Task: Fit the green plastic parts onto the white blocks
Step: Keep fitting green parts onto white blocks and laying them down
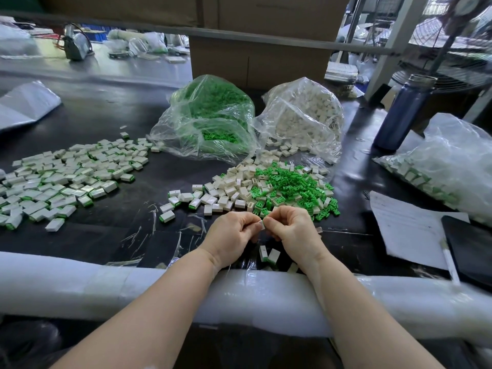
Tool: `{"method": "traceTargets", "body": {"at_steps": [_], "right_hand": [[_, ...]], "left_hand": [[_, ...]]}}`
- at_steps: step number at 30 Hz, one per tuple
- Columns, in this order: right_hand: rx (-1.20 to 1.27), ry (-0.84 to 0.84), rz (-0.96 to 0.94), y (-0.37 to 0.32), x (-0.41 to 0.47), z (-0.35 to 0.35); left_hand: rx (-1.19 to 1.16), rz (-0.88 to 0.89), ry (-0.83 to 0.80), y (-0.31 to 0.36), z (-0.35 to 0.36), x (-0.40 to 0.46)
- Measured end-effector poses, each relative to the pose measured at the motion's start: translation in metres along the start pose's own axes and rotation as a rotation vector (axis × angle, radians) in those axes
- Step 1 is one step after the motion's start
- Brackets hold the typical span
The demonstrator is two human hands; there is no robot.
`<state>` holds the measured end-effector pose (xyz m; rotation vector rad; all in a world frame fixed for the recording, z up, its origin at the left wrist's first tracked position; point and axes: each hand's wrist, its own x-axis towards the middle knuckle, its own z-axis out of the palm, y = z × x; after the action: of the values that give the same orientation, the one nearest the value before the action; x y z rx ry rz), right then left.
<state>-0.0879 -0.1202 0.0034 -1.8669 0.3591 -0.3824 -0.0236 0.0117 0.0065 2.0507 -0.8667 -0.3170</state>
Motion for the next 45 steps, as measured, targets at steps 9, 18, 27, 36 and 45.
{"method": "traceTargets", "body": {"at_steps": [9,18,27,36,45], "right_hand": [[0.213,0.044,-0.009,-0.004,-0.003,0.001],[0.226,-0.027,-0.028,-0.006,-0.006,0.0],[0.252,-0.053,-0.01,-0.006,-0.004,0.002],[0.262,-0.16,-0.054,-0.012,-0.006,0.0],[0.326,-0.174,-0.048,-0.009,-0.005,0.0]], "left_hand": [[-0.165,-0.034,0.125,0.005,0.003,0.001],[-0.138,-0.034,0.161,0.006,0.001,-0.001],[-0.282,0.011,0.105,0.003,-0.001,0.003],[-0.216,0.044,0.053,0.003,-0.001,0.002],[-0.193,0.038,0.043,0.007,-0.002,0.001]]}}
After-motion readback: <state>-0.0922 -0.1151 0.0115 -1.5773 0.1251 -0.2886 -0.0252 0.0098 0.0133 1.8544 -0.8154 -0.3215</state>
